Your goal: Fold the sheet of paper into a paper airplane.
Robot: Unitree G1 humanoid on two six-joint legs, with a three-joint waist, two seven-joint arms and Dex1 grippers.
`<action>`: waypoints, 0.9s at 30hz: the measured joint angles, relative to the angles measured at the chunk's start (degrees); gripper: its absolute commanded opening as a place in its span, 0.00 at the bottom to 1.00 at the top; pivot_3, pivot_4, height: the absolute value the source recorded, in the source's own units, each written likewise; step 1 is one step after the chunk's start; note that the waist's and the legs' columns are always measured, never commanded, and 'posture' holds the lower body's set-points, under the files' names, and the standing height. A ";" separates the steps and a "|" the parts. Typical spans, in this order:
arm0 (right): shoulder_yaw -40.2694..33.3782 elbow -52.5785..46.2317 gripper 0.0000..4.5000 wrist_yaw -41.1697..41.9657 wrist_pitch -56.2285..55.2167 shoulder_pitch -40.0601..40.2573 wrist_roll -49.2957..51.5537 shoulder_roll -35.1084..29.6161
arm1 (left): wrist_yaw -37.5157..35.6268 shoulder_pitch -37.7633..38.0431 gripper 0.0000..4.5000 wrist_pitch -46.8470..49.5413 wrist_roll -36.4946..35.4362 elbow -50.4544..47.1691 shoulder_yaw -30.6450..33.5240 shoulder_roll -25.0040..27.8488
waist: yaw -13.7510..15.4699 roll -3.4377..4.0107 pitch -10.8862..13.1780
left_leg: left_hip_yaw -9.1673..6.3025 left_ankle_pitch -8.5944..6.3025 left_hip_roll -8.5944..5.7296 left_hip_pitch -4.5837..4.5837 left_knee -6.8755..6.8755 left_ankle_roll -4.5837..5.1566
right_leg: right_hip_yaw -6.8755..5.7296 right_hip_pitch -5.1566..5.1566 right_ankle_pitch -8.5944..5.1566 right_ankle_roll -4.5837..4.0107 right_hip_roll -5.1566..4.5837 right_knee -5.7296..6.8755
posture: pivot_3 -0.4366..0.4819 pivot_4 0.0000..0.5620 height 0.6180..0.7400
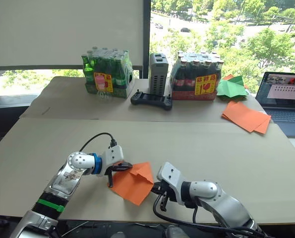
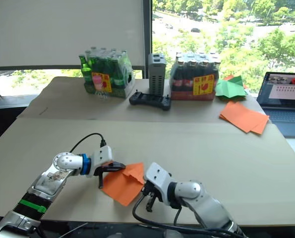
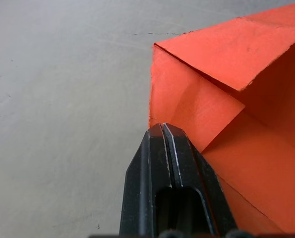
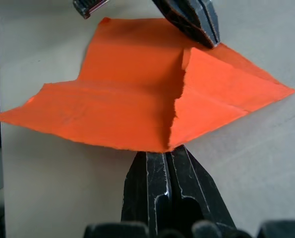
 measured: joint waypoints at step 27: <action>2.68 12.28 0.00 -4.15 -2.23 -9.93 -0.73 7.47 | 1.78 -1.15 0.01 12.21 -1.70 -4.49 -0.48 -5.95 | -0.04 0.00 0.01 | -0.02 0.00 -0.01 -0.13 0.03 0.00 | -0.02 -0.09 0.19 -0.30 -0.01 0.00 | 0.48 0.27 0.94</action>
